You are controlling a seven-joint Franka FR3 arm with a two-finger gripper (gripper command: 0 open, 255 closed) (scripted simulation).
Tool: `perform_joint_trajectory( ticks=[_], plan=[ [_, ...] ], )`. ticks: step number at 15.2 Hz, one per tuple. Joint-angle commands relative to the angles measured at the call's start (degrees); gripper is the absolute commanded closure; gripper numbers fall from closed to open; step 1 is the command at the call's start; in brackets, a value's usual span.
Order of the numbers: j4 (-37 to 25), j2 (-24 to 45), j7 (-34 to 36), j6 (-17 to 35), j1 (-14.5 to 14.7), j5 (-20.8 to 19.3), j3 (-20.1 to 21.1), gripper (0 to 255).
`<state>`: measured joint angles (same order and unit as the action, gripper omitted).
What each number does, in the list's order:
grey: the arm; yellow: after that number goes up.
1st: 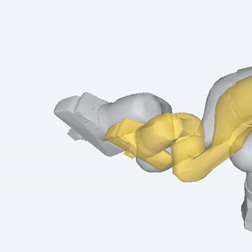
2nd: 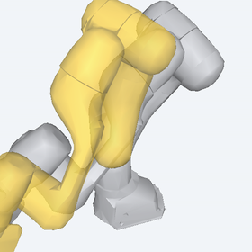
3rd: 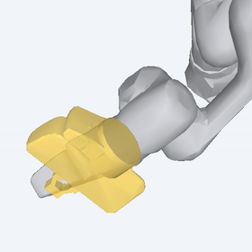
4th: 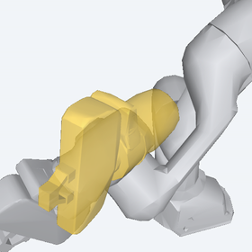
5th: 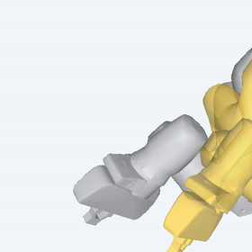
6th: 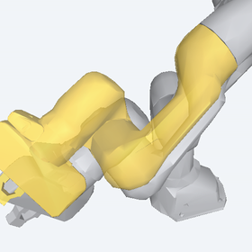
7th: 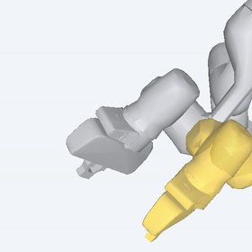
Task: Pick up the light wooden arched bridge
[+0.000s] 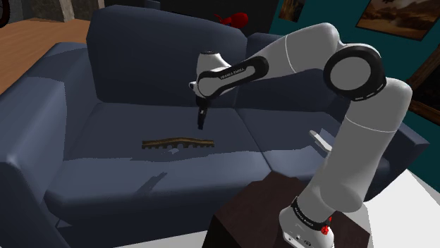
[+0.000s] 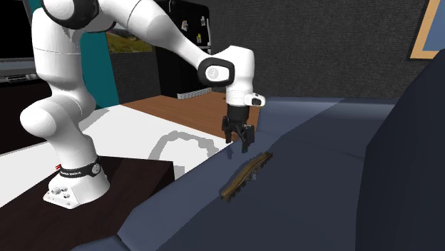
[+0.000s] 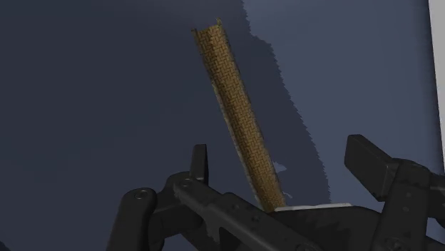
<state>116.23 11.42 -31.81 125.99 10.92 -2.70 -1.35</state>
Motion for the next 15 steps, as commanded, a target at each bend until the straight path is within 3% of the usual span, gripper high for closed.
perform_joint_trajectory(
  ticks=[1,8,15],
  plan=[
    [-2.4,4.0,-1.8,1.6,0.6,-0.6,0.7,0],
    [-12.8,17.4,-7.6,4.9,2.6,-3.6,2.9,0],
    [-12.9,20.9,-7.4,8.3,2.8,-4.0,2.8,0]
  ],
)
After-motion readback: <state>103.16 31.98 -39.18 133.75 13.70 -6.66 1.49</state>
